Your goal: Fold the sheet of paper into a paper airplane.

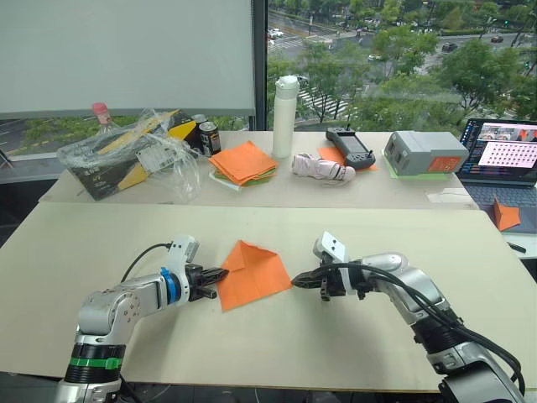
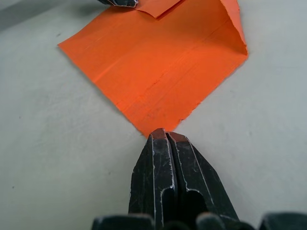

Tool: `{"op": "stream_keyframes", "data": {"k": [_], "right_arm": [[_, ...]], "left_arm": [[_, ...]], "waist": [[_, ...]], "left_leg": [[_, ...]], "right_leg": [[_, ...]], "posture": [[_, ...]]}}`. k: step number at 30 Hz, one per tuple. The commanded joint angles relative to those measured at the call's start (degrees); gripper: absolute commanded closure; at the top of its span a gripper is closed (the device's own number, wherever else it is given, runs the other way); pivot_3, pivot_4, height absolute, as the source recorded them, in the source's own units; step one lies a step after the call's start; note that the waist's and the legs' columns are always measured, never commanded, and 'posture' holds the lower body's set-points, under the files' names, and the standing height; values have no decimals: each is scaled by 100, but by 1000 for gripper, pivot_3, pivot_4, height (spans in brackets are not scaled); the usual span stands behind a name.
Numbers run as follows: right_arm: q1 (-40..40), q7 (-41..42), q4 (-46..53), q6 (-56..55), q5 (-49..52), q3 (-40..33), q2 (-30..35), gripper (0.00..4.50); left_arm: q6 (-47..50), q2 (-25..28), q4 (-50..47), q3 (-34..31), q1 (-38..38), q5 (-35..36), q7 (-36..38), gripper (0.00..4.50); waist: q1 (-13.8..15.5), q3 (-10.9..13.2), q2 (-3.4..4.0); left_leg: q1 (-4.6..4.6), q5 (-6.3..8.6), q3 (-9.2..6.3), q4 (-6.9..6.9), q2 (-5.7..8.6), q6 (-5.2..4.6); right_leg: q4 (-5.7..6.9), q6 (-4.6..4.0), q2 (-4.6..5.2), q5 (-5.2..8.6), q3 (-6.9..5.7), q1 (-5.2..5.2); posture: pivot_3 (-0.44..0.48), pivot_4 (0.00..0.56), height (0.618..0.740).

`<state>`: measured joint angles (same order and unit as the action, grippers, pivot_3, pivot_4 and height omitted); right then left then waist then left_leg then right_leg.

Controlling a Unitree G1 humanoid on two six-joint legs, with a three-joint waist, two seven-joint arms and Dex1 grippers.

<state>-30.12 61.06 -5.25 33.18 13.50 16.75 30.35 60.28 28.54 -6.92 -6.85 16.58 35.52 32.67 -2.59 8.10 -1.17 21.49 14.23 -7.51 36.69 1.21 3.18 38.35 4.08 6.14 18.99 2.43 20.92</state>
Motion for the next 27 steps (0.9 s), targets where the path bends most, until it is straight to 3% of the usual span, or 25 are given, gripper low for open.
{"op": "stream_keyframes", "data": {"k": [1, 12, 27], "right_arm": [[-72, 51, 12, -335, -171, -40, 154, 4481], [163, 324, 242, -1382, -717, 313, 392, 4481], [125, 286, 297, -1319, -786, 332, 119, 4481]], "left_arm": [[209, 78, 97, 133, -162, -102, -78, 4500], [196, 70, 122, 145, -147, -97, -76, 4500], [183, 30, 116, 131, -155, -92, -108, 4500]], "waist": [[4, 0, 0], [6, 0, 0], [4, 0, 0]], "left_leg": [[0, 0, 0, 0, 0, 0], [1, 0, 1, 0, 0, -1], [-1, 0, 0, 0, 0, -1]], "right_leg": [[0, 0, 0, 0, 0, 0], [-4, 0, 0, 0, 0, 0], [-5, 0, 0, 0, 0, -3]], "posture": [[0, 150, 740], [0, 150, 740], [0, 150, 740]]}}
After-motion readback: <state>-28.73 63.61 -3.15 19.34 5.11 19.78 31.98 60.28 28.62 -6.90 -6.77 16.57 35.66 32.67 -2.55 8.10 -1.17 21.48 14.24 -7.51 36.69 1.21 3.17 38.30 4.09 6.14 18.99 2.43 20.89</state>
